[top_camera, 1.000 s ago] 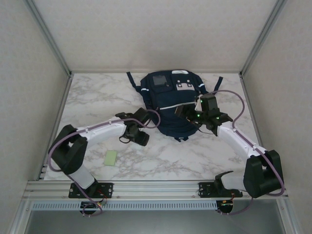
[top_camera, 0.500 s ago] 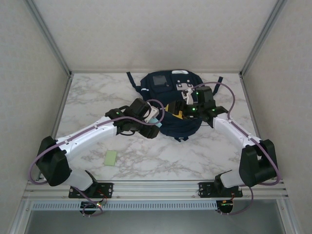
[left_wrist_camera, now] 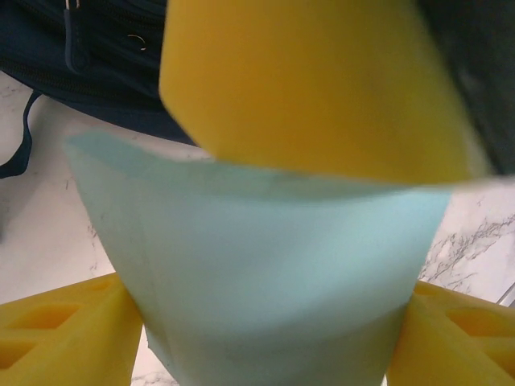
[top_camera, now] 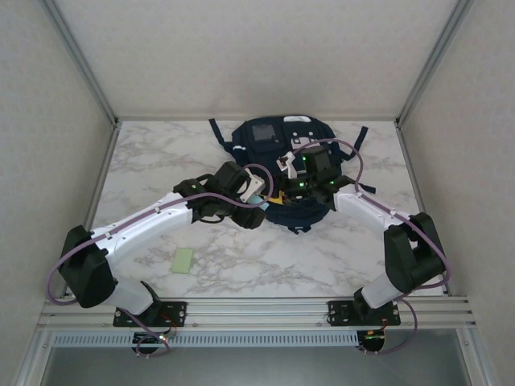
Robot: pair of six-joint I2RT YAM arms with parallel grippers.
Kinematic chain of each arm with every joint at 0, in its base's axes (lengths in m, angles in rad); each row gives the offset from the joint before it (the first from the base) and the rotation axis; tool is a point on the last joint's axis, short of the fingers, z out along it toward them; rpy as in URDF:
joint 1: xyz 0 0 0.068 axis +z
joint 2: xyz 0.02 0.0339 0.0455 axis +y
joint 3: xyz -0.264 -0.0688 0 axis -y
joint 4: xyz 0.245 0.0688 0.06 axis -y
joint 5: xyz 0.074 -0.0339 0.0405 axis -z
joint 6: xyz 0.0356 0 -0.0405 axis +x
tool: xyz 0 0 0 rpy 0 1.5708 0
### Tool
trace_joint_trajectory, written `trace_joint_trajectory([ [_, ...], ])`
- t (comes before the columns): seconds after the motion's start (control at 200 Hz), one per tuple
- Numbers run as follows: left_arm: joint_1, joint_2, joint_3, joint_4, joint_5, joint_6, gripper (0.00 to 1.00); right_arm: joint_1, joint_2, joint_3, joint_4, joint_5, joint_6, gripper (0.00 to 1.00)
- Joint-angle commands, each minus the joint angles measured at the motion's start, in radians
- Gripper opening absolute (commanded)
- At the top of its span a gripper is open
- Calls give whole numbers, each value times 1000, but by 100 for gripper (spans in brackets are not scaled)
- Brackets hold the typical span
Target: Pack the student bag
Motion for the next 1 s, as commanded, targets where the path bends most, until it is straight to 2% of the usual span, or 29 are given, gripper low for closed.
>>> trace_joint_trajectory([
  [0.0, -10, -38, 25, 26, -8, 19, 72, 22, 15, -6, 48, -56, 17, 51],
  [0.195, -10, -34, 4, 39, -25, 24, 70, 21, -6, -16, 27, -49, 9, 53],
  [0.25, -10, -32, -10, 55, -23, 23, 67, 21, -15, -13, 4, -37, -1, 57],
  [0.33, -9, -27, -26, 75, -13, 18, 65, 20, -24, -5, -41, -12, -24, 68],
  [0.541, -10, -27, -38, 87, 16, 23, 63, 5, -51, 19, -133, 20, -65, 73],
  [0.831, -9, -24, -45, 87, 46, 29, 66, -53, -129, 29, -225, 24, -113, 72],
  [0.996, -9, -15, -32, 93, 89, 35, 67, -60, -158, 4, -195, -27, -115, 69],
])
